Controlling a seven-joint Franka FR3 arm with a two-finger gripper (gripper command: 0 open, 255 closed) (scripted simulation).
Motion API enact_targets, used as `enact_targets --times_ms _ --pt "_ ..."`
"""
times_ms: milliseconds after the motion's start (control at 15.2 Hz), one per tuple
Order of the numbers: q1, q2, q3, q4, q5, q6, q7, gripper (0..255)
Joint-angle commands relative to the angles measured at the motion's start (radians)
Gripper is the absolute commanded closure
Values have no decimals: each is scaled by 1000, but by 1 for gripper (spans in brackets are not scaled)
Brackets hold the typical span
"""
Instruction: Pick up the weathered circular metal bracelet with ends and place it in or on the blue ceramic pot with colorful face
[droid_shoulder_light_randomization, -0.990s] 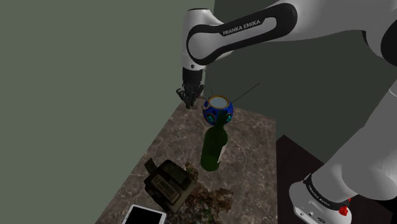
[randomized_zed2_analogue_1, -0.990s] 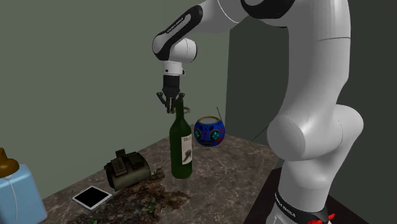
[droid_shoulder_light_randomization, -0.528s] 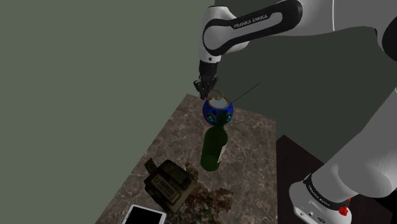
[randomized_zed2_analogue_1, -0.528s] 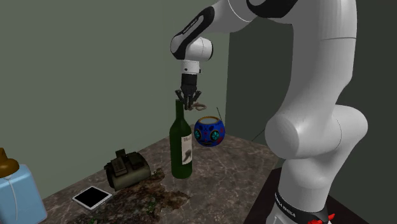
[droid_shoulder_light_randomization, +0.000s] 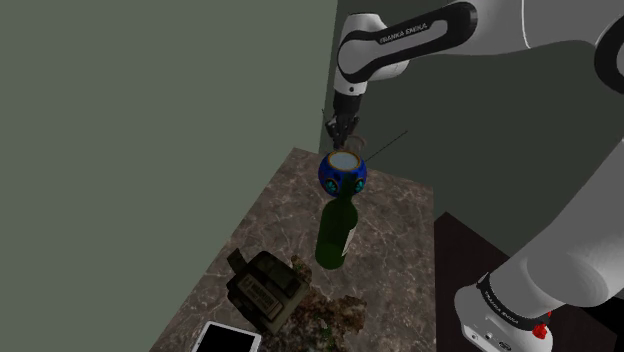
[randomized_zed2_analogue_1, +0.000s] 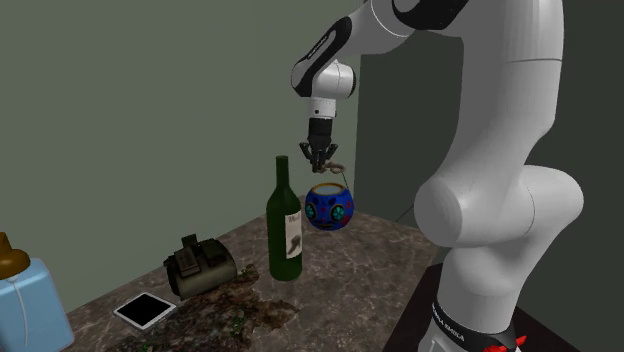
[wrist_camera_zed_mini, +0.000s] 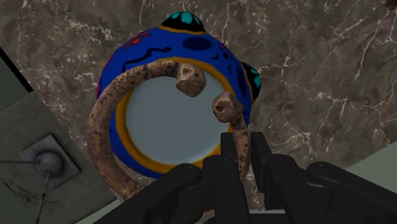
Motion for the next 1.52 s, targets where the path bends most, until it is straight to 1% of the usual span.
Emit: enact_targets --times_ms 0,660,1188,1254,1452 --pt "-2 8 -2 -14 0 21 -6 255" --pt "2 73 -2 -71 -4 143 -14 255" --pt "2 73 -2 -71 -4 143 -14 255" --pt "2 73 -2 -71 -4 143 -14 0" --pt "2 73 -2 -71 -4 143 -14 0"
